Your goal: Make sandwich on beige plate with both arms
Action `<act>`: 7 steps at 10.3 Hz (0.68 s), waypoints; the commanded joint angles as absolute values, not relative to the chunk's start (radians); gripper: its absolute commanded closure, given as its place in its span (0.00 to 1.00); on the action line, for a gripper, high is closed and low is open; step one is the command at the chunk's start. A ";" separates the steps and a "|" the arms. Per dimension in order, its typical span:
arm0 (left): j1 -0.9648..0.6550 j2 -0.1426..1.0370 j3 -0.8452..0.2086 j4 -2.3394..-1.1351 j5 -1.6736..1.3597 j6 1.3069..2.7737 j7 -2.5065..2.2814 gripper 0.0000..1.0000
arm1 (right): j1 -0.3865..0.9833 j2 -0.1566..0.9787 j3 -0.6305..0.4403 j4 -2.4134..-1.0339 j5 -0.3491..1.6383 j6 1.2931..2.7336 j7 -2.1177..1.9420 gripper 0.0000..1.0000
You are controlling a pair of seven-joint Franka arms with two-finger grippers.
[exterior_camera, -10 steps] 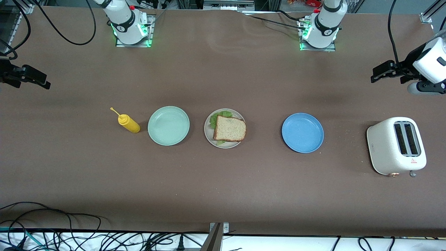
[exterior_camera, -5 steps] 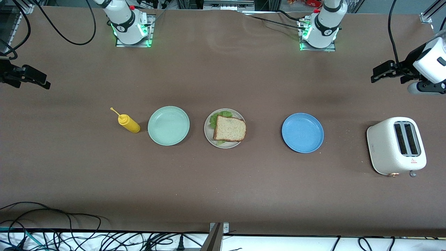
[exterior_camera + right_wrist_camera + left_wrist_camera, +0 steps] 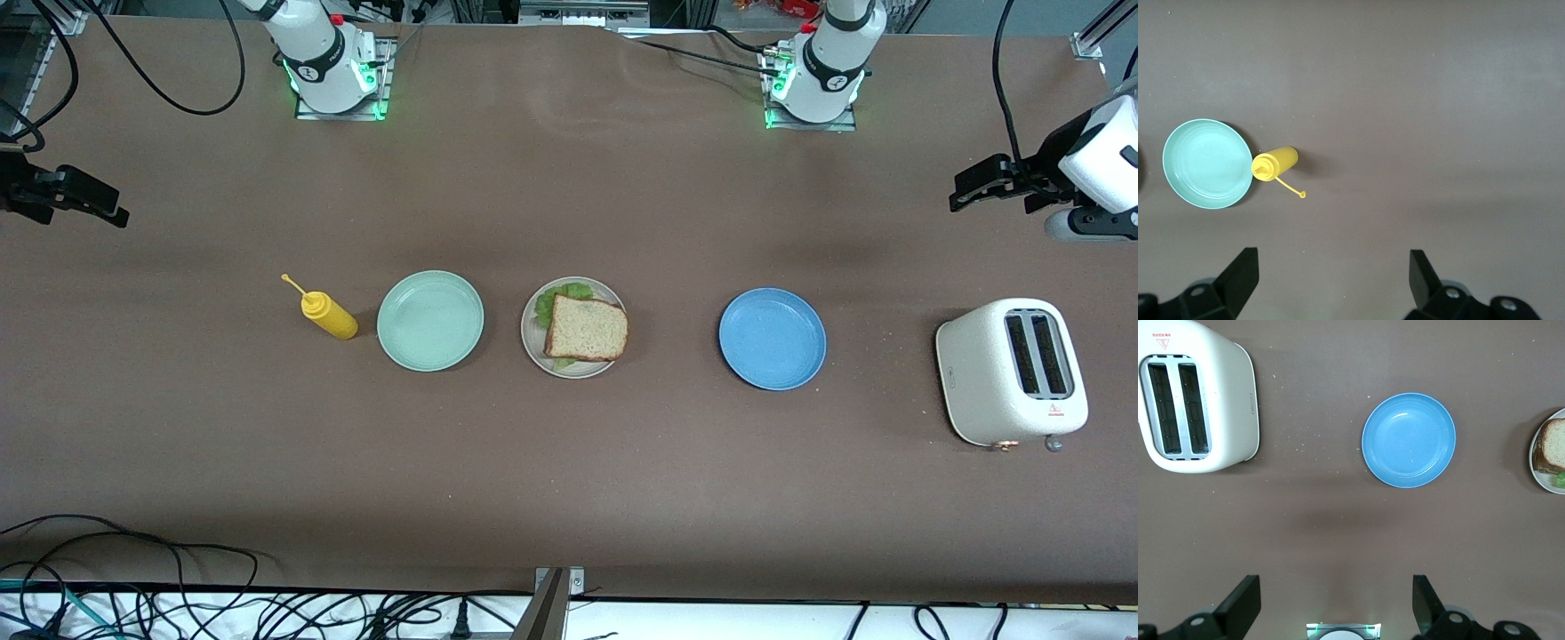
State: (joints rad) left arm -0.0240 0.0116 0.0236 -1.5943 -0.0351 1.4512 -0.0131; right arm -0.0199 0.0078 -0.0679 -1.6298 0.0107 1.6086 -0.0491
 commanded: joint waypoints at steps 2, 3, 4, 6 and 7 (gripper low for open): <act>-0.014 0.023 0.018 -1.574 -0.040 1.448 0.008 0.00 | -0.018 0.002 -0.067 -1.631 -0.002 1.606 -0.046 0.00; -0.014 0.025 0.018 -1.574 -0.040 1.448 0.008 0.00 | -0.018 0.002 -0.067 -1.629 -0.002 1.608 -0.046 0.00; -0.014 0.025 0.018 -1.574 -0.040 1.448 0.008 0.00 | -0.018 0.002 -0.067 -1.631 -0.003 1.606 -0.046 0.00; -0.014 0.025 0.018 -1.574 -0.040 1.448 0.008 0.00 | -0.017 0.002 -0.066 -1.631 -0.003 1.606 -0.046 0.00; -0.014 0.025 0.018 -1.574 -0.038 1.448 0.008 0.00 | -0.017 0.003 -0.064 -1.629 -0.003 1.608 -0.046 0.00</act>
State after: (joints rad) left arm -0.0240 0.0173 0.0236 -1.5943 -0.0351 1.4512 -0.0131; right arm -0.0199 0.0078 -0.0676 -1.6298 0.0107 1.6086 -0.0491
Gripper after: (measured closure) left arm 0.000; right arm 0.000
